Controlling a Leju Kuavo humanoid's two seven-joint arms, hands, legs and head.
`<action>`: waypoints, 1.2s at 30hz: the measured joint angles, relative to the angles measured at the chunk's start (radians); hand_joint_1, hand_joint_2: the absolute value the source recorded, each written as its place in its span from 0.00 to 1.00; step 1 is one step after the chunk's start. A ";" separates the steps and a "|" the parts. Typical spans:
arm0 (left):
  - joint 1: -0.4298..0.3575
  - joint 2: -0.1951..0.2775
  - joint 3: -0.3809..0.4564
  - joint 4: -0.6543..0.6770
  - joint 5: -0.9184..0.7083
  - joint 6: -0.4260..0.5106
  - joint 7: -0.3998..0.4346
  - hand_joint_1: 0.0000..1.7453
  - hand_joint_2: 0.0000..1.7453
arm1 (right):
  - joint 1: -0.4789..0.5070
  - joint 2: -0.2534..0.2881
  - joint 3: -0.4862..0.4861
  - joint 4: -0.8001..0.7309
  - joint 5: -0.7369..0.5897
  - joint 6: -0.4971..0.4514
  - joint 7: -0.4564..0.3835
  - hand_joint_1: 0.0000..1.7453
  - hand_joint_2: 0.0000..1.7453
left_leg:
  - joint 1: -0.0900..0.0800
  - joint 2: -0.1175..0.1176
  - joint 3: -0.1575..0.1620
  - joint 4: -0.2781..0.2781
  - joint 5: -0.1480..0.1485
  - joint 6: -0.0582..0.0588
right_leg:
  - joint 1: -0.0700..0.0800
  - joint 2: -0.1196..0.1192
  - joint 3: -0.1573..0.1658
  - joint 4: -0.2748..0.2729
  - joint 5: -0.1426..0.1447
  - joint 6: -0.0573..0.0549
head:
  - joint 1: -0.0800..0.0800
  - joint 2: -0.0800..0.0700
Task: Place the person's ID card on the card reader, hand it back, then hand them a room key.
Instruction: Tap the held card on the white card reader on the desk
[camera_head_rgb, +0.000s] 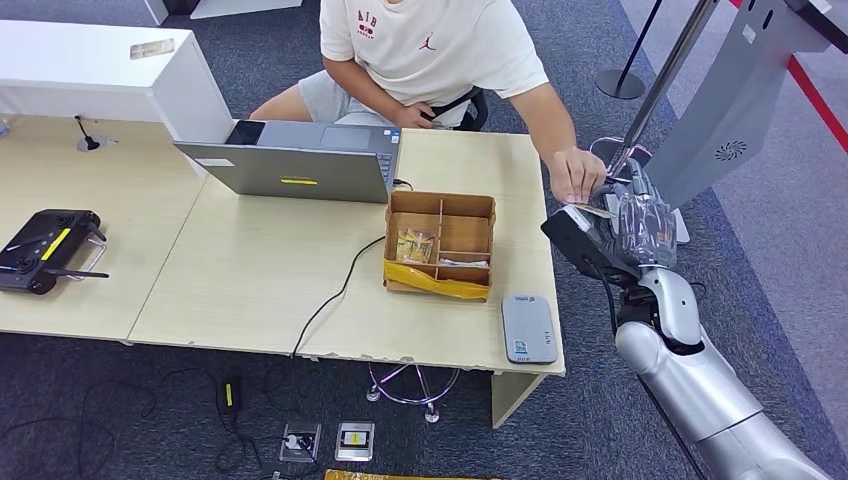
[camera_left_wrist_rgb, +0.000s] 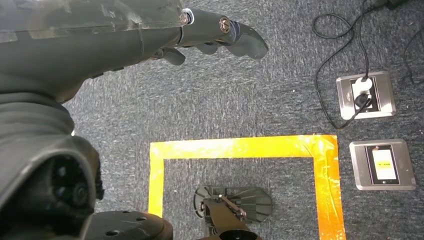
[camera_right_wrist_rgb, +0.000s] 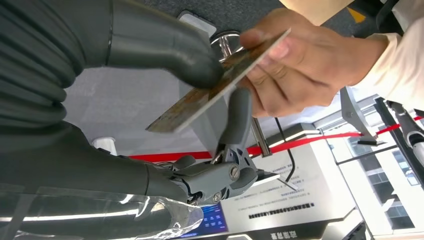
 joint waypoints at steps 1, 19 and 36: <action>0.000 0.000 0.000 0.000 -0.001 0.000 0.000 0.00 0.00 | 0.000 0.000 0.000 0.000 0.000 0.000 -0.001 1.00 1.00 | 0.000 0.000 0.000 0.000 0.000 0.000 | 0.000 0.000 0.000 0.000 0.000 0.000 | 0.000 0.000; 0.000 0.000 0.007 0.000 -0.007 0.000 0.003 0.00 0.00 | 0.003 0.001 0.000 -0.007 -0.006 0.012 -0.014 1.00 1.00 | 0.000 0.000 0.000 0.000 0.000 0.000 | 0.000 0.000 0.000 0.000 0.000 0.000 | 0.000 0.000; 0.016 0.000 0.042 -0.011 0.014 0.000 0.004 0.00 0.00 | 0.094 0.002 0.046 -0.040 -0.036 0.144 -0.024 1.00 1.00 | 0.000 0.000 0.000 0.000 0.000 0.000 | 0.000 0.000 0.000 0.000 0.000 0.000 | 0.000 0.000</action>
